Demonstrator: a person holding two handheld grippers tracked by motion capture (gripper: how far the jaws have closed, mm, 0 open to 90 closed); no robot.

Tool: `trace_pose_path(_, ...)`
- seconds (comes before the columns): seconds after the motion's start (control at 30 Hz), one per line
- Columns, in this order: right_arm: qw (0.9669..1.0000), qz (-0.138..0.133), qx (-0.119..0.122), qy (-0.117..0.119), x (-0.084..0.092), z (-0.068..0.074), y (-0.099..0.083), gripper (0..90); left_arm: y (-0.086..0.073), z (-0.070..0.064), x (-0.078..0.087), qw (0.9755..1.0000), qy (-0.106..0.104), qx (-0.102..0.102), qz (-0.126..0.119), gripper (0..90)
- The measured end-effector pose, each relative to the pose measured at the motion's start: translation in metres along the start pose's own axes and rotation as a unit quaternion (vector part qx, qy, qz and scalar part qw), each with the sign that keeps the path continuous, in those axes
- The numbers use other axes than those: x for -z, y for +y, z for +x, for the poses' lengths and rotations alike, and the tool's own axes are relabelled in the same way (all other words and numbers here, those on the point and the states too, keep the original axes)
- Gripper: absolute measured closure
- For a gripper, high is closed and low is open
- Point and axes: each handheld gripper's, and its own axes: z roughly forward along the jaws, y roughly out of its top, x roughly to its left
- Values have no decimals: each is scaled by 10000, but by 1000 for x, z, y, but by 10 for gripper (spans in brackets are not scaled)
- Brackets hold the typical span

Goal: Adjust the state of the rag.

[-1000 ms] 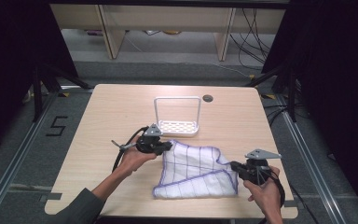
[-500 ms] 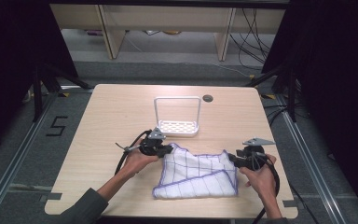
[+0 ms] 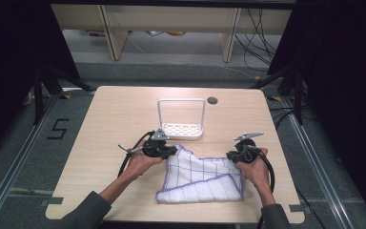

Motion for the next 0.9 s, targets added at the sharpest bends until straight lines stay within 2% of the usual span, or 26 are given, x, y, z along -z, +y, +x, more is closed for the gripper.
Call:
trace_pose_path(0.03, 10000, 10, 48, 7, 3, 1, 1, 881, 2, 0, 5, 10000, -18, 28, -85, 855)
trace_pose_path(0.13, 9995, -213, 224, -7, 16, 5, 5, 888, 6, 1, 14, 9998, -31, -20, -187, 857)
trace_pose_path(0.17, 9976, -520, 449, -32, 18, 5, 6, 888, 7, 1, 17, 9997, -23, -31, -223, 858)
trace_pose_path(0.2, 9983, -391, 430, -16, 27, 8, 9, 889, 9, 0, 21, 9997, -13, -39, -247, 858)
trace_pose_path(0.23, 9967, -609, 540, -16, 31, 8, 11, 889, 9, 0, 21, 9997, -13, -39, -247, 858)
trace_pose_path(0.3, 9969, -640, 453, 6, 44, 13, 14, 889, 12, -1, 33, 9992, -9, -101, -392, 859)
trace_pose_path(0.33, 9969, -640, 453, 6, 44, 13, 14, 889, 12, -1, 33, 9992, -9, -101, -392, 860)
trace_pose_path(0.37, 9950, -797, 609, 24, 49, 13, 17, 889, 14, -2, 38, 9990, 20, -114, -430, 860)
trace_pose_path(0.4, 9930, -971, 663, 71, 59, 17, 20, 889, 17, -2, 47, 9985, 36, -137, -530, 860)
trace_pose_path(0.47, 9929, -1009, 617, 79, 65, 20, 22, 889, 19, -2, 51, 9980, 11, -161, -614, 860)
trace_pose_path(0.5, 9915, -1104, 680, 106, 74, 24, 26, 891, 23, -4, 63, 9977, 58, -173, -659, 860)
trace_pose_path(0.53, 9915, -1104, 680, 106, 74, 24, 26, 891, 23, -4, 63, 9977, 58, -173, -659, 860)
trace_pose_path(0.57, 9888, -1270, 772, 148, 82, 30, 29, 891, 27, -5, 75, 9963, 33, -205, -832, 861)
trace_pose_path(0.6, 9877, -1380, 720, 143, 87, 36, 30, 891, 28, -7, 82, 9959, 58, -230, -876, 861)
trace_pose_path(0.63, 9856, -1435, 873, 177, 92, 38, 32, 892, 30, -8, 89, 9951, 55, -265, -956, 861)
trace_pose_path(0.67, 9857, -1495, 753, 174, 98, 43, 32, 892, 33, -9, 97, 9942, 67, -309, -1025, 861)
trace_pose_path(0.7, 9829, -1568, 944, 179, 104, 44, 35, 893, 35, -10, 104, 9932, 33, -307, -1123, 861)
trace_pose_path(0.73, 9829, -1568, 944, 179, 104, 44, 35, 893, 35, -10, 104, 9932, 33, -307, -1123, 861)
trace_pose_path(0.77, 9810, -1669, 970, 214, 115, 52, 37, 893, 39, -13, 119, 9919, 93, -355, -1220, 861)
trace_pose_path(0.8, 9790, -1747, 1026, 213, 120, 54, 38, 893, 39, -13, 119, 9919, 93, -355, -1220, 861)
trace_pose_path(0.83, 9777, -1822, 1028, 202, 124, 57, 39, 893, 43, -16, 132, 9907, 50, -403, -1301, 861)
trace_pose_path(0.9, 9780, -1795, 1042, 228, 129, 60, 40, 893, 45, -18, 138, 9904, 65, -432, -1314, 860)
